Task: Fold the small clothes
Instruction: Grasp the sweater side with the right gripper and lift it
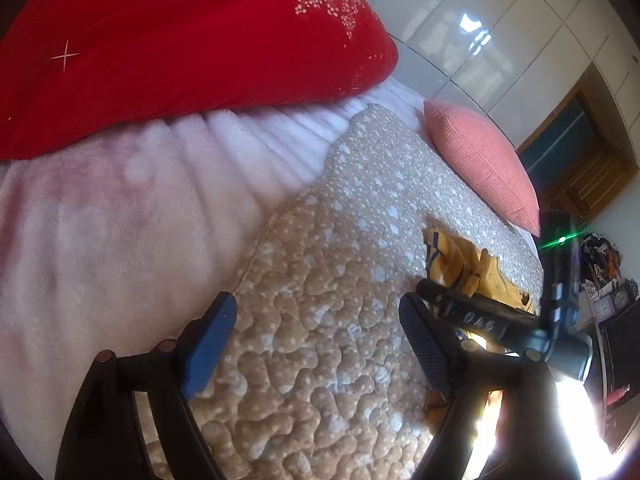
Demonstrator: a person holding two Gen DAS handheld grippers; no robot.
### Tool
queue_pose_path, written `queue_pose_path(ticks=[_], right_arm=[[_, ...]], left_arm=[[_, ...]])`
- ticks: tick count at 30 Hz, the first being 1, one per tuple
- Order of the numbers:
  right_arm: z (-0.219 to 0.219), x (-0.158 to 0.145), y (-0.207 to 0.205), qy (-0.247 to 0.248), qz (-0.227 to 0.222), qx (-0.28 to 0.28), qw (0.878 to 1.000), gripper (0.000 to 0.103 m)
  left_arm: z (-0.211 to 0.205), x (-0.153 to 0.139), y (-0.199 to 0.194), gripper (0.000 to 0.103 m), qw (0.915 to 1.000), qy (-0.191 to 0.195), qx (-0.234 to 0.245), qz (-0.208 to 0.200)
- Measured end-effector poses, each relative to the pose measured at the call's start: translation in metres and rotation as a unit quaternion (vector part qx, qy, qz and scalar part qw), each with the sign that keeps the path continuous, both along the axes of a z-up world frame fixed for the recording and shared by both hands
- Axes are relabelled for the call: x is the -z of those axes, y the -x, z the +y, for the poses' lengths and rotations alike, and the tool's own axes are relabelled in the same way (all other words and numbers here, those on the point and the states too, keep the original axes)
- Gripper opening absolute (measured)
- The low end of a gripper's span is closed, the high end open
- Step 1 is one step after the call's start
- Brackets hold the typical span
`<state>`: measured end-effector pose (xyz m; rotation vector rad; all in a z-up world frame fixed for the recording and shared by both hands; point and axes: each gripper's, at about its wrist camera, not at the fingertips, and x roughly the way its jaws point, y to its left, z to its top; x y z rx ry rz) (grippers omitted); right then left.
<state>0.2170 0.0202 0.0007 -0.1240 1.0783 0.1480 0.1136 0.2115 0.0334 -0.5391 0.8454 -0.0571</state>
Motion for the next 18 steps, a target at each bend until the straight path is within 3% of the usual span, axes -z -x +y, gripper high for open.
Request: queue_pose_path(ticks=[2,4,6,8,12,16,18], right_arm=[[0.015,0.005,0.004,0.061,-0.013,-0.019,0.998,0.086],[0.009,0.002,0.006,0.063,-0.020,-0.009,0.998,0.074],[-0.004,-0.002,0.007,0.061,-0.021,0.001,0.998,0.041],[-0.016,-0.008,0.008,0.055,-0.019,-0.003,0.998,0.023],[-0.038,-0.037,0.019,0.010,-0.041,-0.005,0.999,0.018],[-0.082,-0.075,0.035,-0.054,-0.073,0.019,0.996,0.017],[-0.115,-0.092,0.047,-0.084,-0.089,0.037,0.992,0.017]], left_arm=[[0.005,0.002,0.000,0.083,1.0000,0.002,-0.007,0.003],[0.008,0.003,-0.001,0.083,0.9999,0.010,-0.006,0.005],[0.007,0.003,-0.002,0.083,0.9999,0.012,-0.005,0.005],[0.005,0.002,-0.002,0.083,1.0000,0.007,-0.003,0.004],[-0.013,-0.002,-0.002,0.083,0.9993,0.018,0.031,-0.013],[-0.051,-0.006,0.004,0.083,0.9915,0.052,0.115,-0.030],[-0.074,-0.006,0.011,0.083,0.9871,0.045,0.150,-0.036]])
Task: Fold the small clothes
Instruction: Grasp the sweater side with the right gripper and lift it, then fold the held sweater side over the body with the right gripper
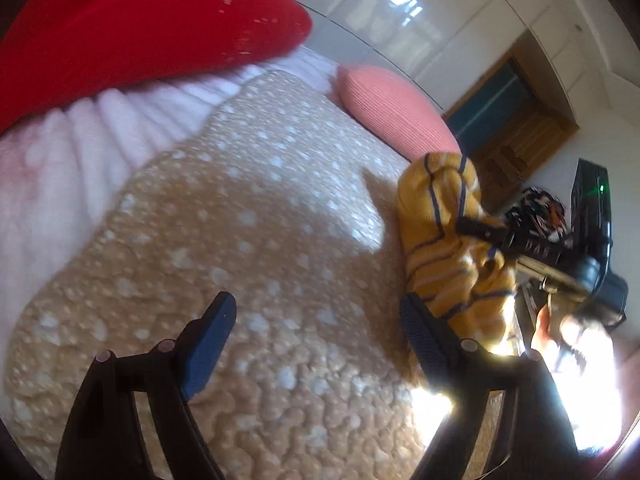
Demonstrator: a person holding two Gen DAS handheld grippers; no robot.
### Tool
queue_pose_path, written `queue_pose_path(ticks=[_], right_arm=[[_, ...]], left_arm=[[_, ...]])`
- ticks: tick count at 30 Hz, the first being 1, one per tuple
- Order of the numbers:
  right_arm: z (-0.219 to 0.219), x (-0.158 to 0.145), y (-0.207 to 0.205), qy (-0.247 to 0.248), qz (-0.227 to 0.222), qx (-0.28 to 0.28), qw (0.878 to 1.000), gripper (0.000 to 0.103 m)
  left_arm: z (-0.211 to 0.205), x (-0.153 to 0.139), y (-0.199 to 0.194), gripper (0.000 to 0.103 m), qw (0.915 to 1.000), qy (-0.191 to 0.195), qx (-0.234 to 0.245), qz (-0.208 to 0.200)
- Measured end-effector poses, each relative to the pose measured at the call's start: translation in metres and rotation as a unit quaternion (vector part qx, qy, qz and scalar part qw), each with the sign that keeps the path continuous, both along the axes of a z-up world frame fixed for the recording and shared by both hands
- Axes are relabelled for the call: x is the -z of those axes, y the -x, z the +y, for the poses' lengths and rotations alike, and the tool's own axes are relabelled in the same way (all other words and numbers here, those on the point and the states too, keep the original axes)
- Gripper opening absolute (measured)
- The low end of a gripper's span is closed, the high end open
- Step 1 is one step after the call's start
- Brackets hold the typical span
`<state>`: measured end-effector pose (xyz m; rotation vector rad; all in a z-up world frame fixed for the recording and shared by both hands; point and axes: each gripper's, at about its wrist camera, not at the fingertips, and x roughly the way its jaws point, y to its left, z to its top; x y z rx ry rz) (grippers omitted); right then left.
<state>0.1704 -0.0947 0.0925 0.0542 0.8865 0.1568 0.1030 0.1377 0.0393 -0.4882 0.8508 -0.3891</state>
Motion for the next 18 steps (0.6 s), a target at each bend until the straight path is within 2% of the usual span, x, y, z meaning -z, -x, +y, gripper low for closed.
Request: queue_pose_path(ticks=[2,5,8,11,14,16,18], right_arm=[[-0.038,-0.012,0.013,-0.020,-0.013,0.021,1.000,0.017],[-0.103,-0.015,0.032,-0.045,-0.020,0.059,0.997,0.017],[-0.171,-0.001,0.052,-0.088,-0.019,0.106,0.990,0.017],[-0.224,0.029,0.063,-0.145,-0.006,0.123,0.982,0.018],[-0.251,0.061,0.080,-0.193,-0.003,0.133,0.972,0.020],[-0.260,0.072,0.091,-0.227,-0.023,0.130,0.965,0.022],[-0.260,0.077,0.097,-0.231,-0.033,0.115,0.966,0.022]], left_arm=[[-0.021,-0.003,0.009,0.083,0.9995,-0.021,0.019,-0.010],[-0.049,-0.009,0.017,0.083,0.9981,-0.040,0.041,-0.020],[-0.078,-0.013,0.021,0.083,0.9962,-0.054,0.067,-0.017],[-0.111,-0.013,0.018,0.083,0.9933,-0.071,0.092,-0.002],[-0.145,-0.014,0.009,0.083,0.9908,-0.080,0.109,0.008],[-0.169,-0.018,0.006,0.083,0.9892,-0.085,0.119,0.007],[-0.193,-0.020,0.000,0.083,0.9866,-0.097,0.131,0.002]])
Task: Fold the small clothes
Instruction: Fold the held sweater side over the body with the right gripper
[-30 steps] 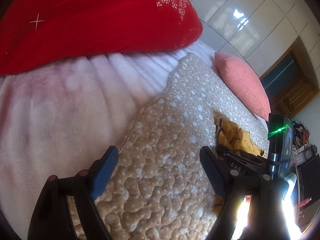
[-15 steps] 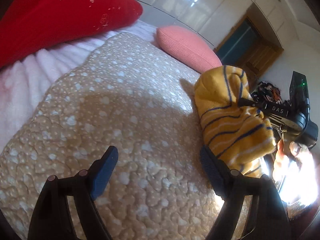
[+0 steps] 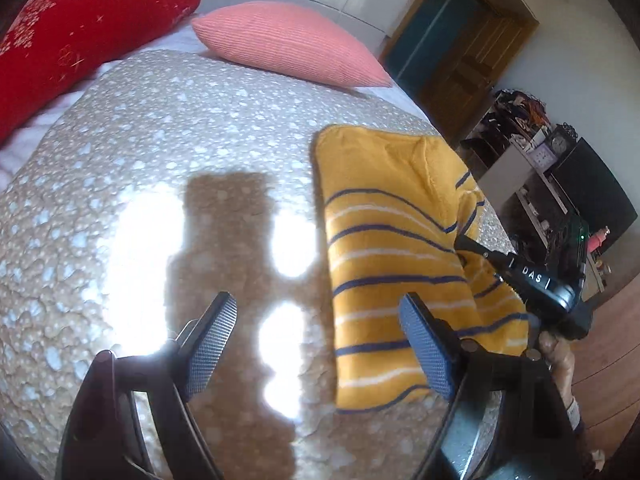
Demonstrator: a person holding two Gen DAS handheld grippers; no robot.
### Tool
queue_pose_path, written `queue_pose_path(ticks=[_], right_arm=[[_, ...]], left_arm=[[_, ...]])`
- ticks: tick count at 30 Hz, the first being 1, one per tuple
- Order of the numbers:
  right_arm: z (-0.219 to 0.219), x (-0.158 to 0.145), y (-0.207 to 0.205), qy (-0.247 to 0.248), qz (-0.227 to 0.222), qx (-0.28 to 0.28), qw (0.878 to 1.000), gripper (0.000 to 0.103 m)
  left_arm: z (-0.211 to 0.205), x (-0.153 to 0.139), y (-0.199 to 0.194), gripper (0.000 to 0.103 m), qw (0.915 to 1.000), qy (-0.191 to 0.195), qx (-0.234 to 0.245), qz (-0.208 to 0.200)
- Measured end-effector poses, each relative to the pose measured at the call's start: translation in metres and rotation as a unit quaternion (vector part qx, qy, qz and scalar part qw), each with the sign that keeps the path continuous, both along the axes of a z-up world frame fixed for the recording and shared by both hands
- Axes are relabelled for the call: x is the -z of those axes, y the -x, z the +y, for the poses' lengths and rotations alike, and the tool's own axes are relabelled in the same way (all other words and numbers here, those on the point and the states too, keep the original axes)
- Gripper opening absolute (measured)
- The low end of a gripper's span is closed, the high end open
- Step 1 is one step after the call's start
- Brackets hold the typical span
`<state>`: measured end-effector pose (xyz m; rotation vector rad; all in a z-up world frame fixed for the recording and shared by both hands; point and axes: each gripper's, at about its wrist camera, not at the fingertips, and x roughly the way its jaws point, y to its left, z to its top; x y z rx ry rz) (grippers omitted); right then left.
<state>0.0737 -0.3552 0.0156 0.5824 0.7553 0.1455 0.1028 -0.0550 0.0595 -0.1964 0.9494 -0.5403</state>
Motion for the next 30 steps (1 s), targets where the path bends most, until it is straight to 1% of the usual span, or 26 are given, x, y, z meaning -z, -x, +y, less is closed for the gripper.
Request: queue_pose_path(ticks=[1,3,5,9,11,13,14,15,17,18,19,21,22,23,25,27,28,30], right_arm=[[0.000,0.000,0.002,0.002,-0.007,-0.003,1.000,0.021],[-0.003,0.002,0.003,-0.019,-0.013,0.002,1.000,0.018],[-0.009,0.001,0.007,-0.027,-0.026,0.009,0.999,0.017],[-0.015,0.002,0.016,0.001,-0.057,0.035,0.998,0.018],[-0.020,0.009,0.025,-0.014,-0.073,0.043,0.996,0.018],[-0.028,0.009,0.024,-0.042,-0.065,0.049,0.996,0.018],[-0.033,0.006,0.024,-0.056,-0.068,0.051,0.995,0.018],[-0.038,0.002,0.027,-0.062,-0.076,0.061,0.993,0.023],[-0.048,-0.008,0.039,-0.051,-0.093,0.095,0.990,0.030],[-0.053,-0.011,0.044,-0.054,-0.099,0.100,0.989,0.035],[-0.058,-0.011,0.047,-0.066,-0.098,0.099,0.988,0.036],[-0.063,-0.012,0.053,-0.083,-0.098,0.091,0.988,0.036],[-0.062,-0.014,0.055,-0.080,-0.100,0.085,0.988,0.036],[-0.057,-0.016,0.056,-0.073,-0.102,0.075,0.989,0.036],[-0.044,-0.022,0.057,-0.065,-0.111,0.048,0.990,0.036],[-0.027,-0.023,0.052,-0.080,-0.117,0.005,0.990,0.036],[-0.018,-0.020,0.047,-0.088,-0.111,-0.021,0.990,0.036],[0.000,-0.006,0.029,-0.091,-0.077,-0.081,0.990,0.036]], left_arm=[[-0.015,0.000,-0.003,0.083,0.9999,-0.009,0.010,-0.003],[-0.040,0.004,-0.009,0.083,0.9993,-0.029,0.023,-0.003],[-0.060,0.013,-0.011,0.083,0.9983,-0.043,0.038,0.009],[-0.090,0.027,-0.006,0.083,0.9956,-0.071,0.058,0.021],[-0.100,0.031,-0.002,0.083,0.9940,-0.091,0.059,0.015],[-0.111,0.029,0.002,0.084,0.9915,-0.115,0.060,0.000],[-0.117,0.028,0.003,0.083,0.9902,-0.126,0.059,-0.004],[-0.123,0.027,0.003,0.084,0.9891,-0.135,0.058,-0.004],[-0.130,0.025,0.003,0.084,0.9888,-0.139,0.053,0.000],[-0.132,0.025,0.004,0.084,0.9885,-0.143,0.048,-0.001],[-0.135,0.026,0.006,0.084,0.9876,-0.151,0.044,-0.007],[-0.140,0.023,0.012,0.084,0.9851,-0.166,0.042,-0.019],[-0.137,0.021,0.015,0.084,0.9850,-0.166,0.044,-0.021],[-0.132,0.017,0.017,0.083,0.9861,-0.159,0.045,-0.020],[-0.113,0.009,0.020,0.082,0.9906,-0.130,0.039,-0.014],[-0.088,0.000,0.023,0.082,0.9939,-0.107,0.018,-0.017],[-0.075,-0.005,0.025,0.082,0.9947,-0.100,0.007,-0.022],[-0.053,-0.012,0.024,0.082,0.9944,-0.099,-0.018,-0.031]])
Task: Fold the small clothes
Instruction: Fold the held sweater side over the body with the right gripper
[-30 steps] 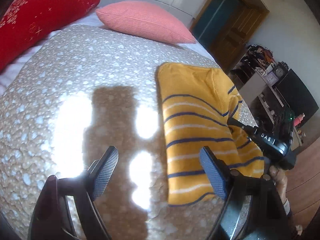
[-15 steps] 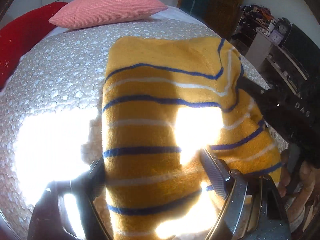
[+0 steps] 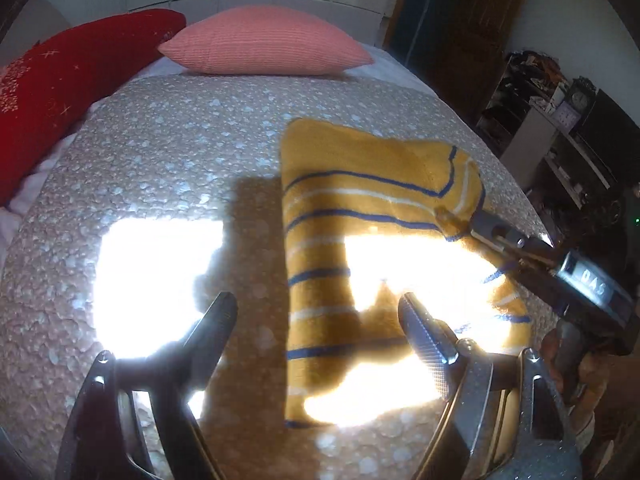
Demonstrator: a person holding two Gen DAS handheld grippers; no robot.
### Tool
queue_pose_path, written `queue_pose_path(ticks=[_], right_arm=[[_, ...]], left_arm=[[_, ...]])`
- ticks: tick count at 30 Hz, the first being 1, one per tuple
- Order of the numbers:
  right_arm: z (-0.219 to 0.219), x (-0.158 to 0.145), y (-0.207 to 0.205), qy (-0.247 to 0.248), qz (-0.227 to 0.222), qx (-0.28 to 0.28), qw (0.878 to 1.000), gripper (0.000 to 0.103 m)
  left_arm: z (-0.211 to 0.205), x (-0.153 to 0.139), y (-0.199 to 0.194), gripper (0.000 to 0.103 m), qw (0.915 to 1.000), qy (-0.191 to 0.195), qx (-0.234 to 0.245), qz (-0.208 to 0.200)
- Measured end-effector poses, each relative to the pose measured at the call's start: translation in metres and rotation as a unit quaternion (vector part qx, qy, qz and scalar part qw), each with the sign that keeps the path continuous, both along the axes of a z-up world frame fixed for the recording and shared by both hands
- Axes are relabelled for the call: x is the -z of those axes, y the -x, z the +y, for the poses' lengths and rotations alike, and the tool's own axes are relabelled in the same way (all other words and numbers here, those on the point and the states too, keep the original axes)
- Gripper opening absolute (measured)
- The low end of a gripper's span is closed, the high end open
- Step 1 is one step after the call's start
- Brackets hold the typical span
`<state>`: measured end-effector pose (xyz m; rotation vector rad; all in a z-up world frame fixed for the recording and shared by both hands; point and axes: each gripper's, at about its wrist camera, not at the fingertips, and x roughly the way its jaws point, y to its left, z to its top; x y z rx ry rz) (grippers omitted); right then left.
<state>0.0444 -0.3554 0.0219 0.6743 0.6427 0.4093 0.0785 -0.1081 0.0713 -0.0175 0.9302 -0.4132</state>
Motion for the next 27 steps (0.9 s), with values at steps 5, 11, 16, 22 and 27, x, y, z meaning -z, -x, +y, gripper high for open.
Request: queue_pose_path(ticks=[5,11,16,22,27], right_arm=[[-0.014,0.015,-0.005,0.077,0.042,0.066,0.994,0.009],[-0.034,-0.006,-0.006,0.088,0.001,0.136,0.987,0.024],[-0.034,0.012,-0.065,0.050,0.041,0.061,0.996,0.024],[-0.052,0.008,-0.049,0.096,0.052,0.184,0.977,0.022],[-0.053,-0.011,-0.015,0.078,0.030,0.184,0.979,0.023]], left_arm=[[0.025,0.004,-0.014,0.082,0.9991,-0.024,-0.035,-0.004],[0.009,0.026,-0.021,0.082,0.9997,-0.010,-0.023,0.004],[-0.001,0.037,-0.017,0.082,0.9997,-0.015,-0.009,0.018],[0.000,0.002,-0.006,0.081,0.9997,0.022,0.008,-0.002],[-0.037,-0.014,0.016,0.081,0.9983,0.009,0.051,-0.027]])
